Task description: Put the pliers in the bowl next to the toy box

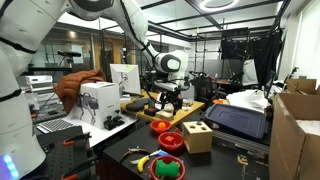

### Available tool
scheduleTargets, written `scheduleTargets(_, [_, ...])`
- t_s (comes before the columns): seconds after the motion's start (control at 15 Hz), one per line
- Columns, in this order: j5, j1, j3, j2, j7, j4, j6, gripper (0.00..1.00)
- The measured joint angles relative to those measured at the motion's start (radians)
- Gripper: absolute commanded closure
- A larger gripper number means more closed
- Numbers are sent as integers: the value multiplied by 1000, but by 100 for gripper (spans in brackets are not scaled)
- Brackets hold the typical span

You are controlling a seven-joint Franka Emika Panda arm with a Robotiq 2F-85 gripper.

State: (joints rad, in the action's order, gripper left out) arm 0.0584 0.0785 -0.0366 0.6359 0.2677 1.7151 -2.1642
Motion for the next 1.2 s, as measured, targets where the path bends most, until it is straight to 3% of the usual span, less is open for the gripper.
scheduleTargets(0.53, [55, 47, -54, 128, 81, -59, -1, 0])
scheduleTargets(1.2, [21, 61, -43, 197, 95, -58, 1, 0])
